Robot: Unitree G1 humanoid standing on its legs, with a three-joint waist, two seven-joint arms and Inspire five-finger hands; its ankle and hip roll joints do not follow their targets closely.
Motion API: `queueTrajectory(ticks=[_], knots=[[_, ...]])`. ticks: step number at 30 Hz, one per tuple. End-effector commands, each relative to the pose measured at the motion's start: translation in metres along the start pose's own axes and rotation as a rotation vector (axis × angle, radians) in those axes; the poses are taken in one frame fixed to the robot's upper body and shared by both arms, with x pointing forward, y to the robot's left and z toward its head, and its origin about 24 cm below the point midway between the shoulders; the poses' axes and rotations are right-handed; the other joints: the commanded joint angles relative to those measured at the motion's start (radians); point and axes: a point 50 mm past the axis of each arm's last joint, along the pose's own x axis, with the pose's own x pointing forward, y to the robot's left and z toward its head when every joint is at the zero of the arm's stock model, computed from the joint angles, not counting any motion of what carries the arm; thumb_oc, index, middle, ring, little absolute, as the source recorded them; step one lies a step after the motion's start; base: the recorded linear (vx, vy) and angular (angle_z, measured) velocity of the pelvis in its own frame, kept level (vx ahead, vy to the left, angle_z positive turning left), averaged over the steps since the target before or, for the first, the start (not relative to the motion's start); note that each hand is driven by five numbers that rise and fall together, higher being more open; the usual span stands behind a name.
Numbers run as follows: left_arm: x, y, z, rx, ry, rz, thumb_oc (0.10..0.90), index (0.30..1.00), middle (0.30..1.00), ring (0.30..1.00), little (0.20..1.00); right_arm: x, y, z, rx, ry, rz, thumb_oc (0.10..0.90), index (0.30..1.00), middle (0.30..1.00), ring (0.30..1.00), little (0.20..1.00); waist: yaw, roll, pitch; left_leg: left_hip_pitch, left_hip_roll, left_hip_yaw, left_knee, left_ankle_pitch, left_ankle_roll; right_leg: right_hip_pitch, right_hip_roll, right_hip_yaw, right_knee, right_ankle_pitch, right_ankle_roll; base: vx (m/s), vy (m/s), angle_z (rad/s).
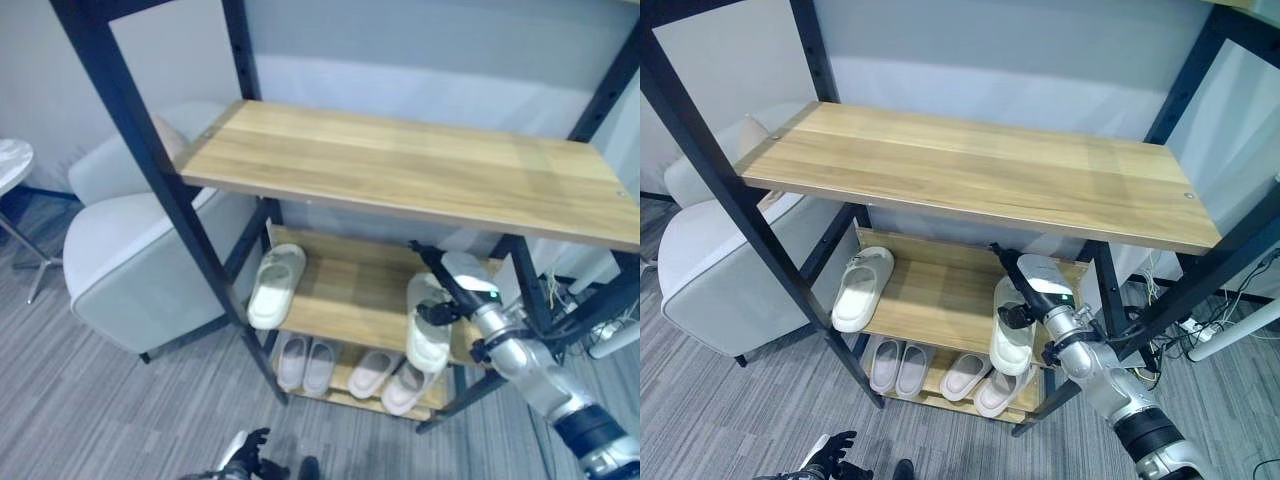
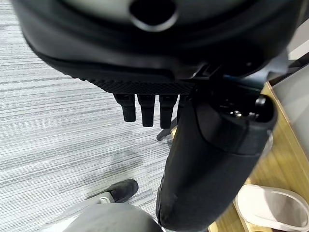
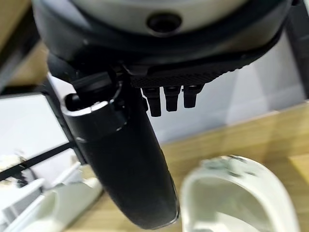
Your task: Arrange the slippers neatly on the shoe rack.
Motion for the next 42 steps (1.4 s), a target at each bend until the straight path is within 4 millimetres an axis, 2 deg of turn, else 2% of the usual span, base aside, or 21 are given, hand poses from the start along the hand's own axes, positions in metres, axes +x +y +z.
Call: queueTrajectory(ticks=[1, 9, 12, 13, 14, 16, 17, 18, 27, 28, 39, 42], knots=[[-0.006, -0.020, -0.016, 0.087, 0.052, -0.072, 0.800, 0.900, 0.900, 0.900, 0.900, 0.018, -0.043, 0.005, -0.085, -0.050, -0.217, 0.800, 0.900, 0.900, 0.900, 0.900, 0.025, -0.018, -0.029, 0.067, 0.020, 0.042, -0.003, -0.078, -0.050, 0.007, -0.024, 0.048, 0.000, -0.037, 0.070, 0.00, 0.000, 0.00], [-0.004, -0.020, -0.008, 0.084, 0.025, -0.066, 0.800, 0.900, 0.900, 0.900, 0.900, 0.017, -0.030, -0.013, -0.172, 0.047, -0.179, 0.800, 0.900, 0.900, 0.900, 0.900, 0.020, -0.014, -0.020, 0.063, 0.018, 0.045, -0.003, -0.083, -0.047, -0.001, -0.029, 0.046, 0.000, -0.037, 0.072, 0.00, 0.000, 0.00], [-0.004, -0.020, -0.007, 0.085, 0.023, -0.064, 0.800, 0.900, 0.900, 0.900, 0.900, 0.018, -0.025, -0.016, -0.152, 0.076, -0.176, 0.800, 0.900, 0.900, 0.900, 0.900, 0.020, -0.014, -0.019, 0.069, 0.019, 0.045, -0.003, -0.098, -0.047, 0.001, -0.028, 0.050, 0.000, -0.048, 0.072, 0.05, 0.004, 0.00], [-0.004, -0.021, -0.007, 0.085, 0.022, -0.064, 0.800, 0.900, 0.900, 0.900, 0.900, 0.019, -0.021, -0.018, -0.150, 0.086, -0.162, 0.728, 0.792, 0.792, 0.792, 0.792, 0.021, -0.014, -0.019, 0.069, 0.018, 0.045, -0.003, -0.098, -0.047, 0.001, -0.029, 0.050, 0.000, -0.048, 0.072, 0.00, 0.000, 0.00], [-0.004, -0.021, -0.007, 0.088, 0.022, -0.065, 0.800, 0.900, 0.900, 0.900, 0.900, 0.019, -0.018, -0.019, -0.143, 0.097, -0.151, 0.593, 0.589, 0.589, 0.589, 0.589, 0.023, -0.014, -0.018, 0.068, 0.018, 0.045, -0.003, -0.099, -0.047, 0.001, -0.029, 0.050, 0.000, -0.048, 0.072, 0.00, 0.000, 0.00], [-0.005, -0.022, -0.009, 0.090, 0.027, -0.067, 0.800, 0.900, 0.900, 0.900, 0.900, 0.019, -0.012, -0.021, -0.131, 0.113, -0.129, 0.464, 0.396, 0.396, 0.396, 0.396, 0.026, -0.014, -0.018, 0.067, 0.018, 0.046, -0.003, -0.099, -0.046, 0.000, -0.030, 0.049, 0.000, -0.047, 0.073, -0.01, 0.015, 0.00], [-0.005, -0.022, -0.009, 0.091, 0.026, -0.066, 0.800, 0.900, 0.900, 0.900, 0.900, 0.020, -0.010, -0.021, -0.124, 0.118, -0.126, 0.414, 0.321, 0.321, 0.321, 0.321, 0.027, -0.014, -0.016, 0.062, 0.016, 0.047, -0.003, -0.087, -0.045, -0.006, -0.031, 0.048, 0.000, -0.037, 0.073, 0.00, 0.000, 0.00], [-0.005, -0.022, -0.010, 0.092, 0.028, -0.066, 0.800, 0.900, 0.900, 0.900, 0.900, 0.021, -0.007, -0.021, -0.114, 0.123, -0.121, 0.400, 0.300, 0.300, 0.300, 0.300, 0.028, -0.014, -0.017, 0.067, 0.018, 0.047, -0.003, -0.100, -0.046, -0.002, -0.030, 0.048, 0.000, -0.047, 0.073, -0.04, 0.031, -0.01], [-0.005, -0.018, -0.013, 0.071, 0.050, -0.037, 0.800, 0.900, 0.900, 0.900, 0.900, 0.039, -0.002, 0.012, -0.017, 0.027, -0.145, 0.400, 0.300, 0.300, 0.300, 0.300, 0.049, -0.029, -0.008, 0.060, 0.018, 0.046, -0.003, -0.086, -0.047, -0.006, -0.034, 0.043, 0.000, -0.035, 0.072, 0.00, 0.007, 0.00], [-0.005, -0.018, -0.013, 0.071, 0.051, -0.037, 0.800, 0.900, 0.900, 0.900, 0.900, 0.039, -0.002, 0.013, -0.016, 0.027, -0.144, 0.400, 0.300, 0.300, 0.300, 0.300, 0.048, -0.029, -0.010, 0.065, 0.019, 0.046, -0.003, -0.098, -0.048, -0.002, -0.032, 0.044, 0.000, -0.046, 0.072, 0.04, -0.002, 0.02], [-0.005, -0.014, -0.019, 0.040, 0.082, 0.003, 0.800, 0.900, 0.900, 0.900, 0.900, 0.065, -0.006, 0.036, 0.074, 0.030, -0.230, 0.400, 0.300, 0.300, 0.300, 0.300, 0.090, -0.052, -0.001, 0.055, 0.018, 0.033, -0.003, -0.095, -0.047, -0.002, -0.035, 0.031, 0.000, -0.043, 0.070, 0.00, 0.012, 0.05], [-0.006, -0.011, -0.022, 0.033, 0.092, 0.020, 0.800, 0.900, 0.900, 0.900, 0.900, 0.072, -0.006, 0.035, 0.122, 0.075, -0.256, 0.400, 0.300, 0.300, 0.300, 0.300, 0.105, -0.058, 0.006, 0.046, 0.017, 0.027, -0.003, -0.092, -0.047, -0.009, -0.036, 0.025, 0.000, -0.038, 0.071, -0.02, 0.028, 0.03]])
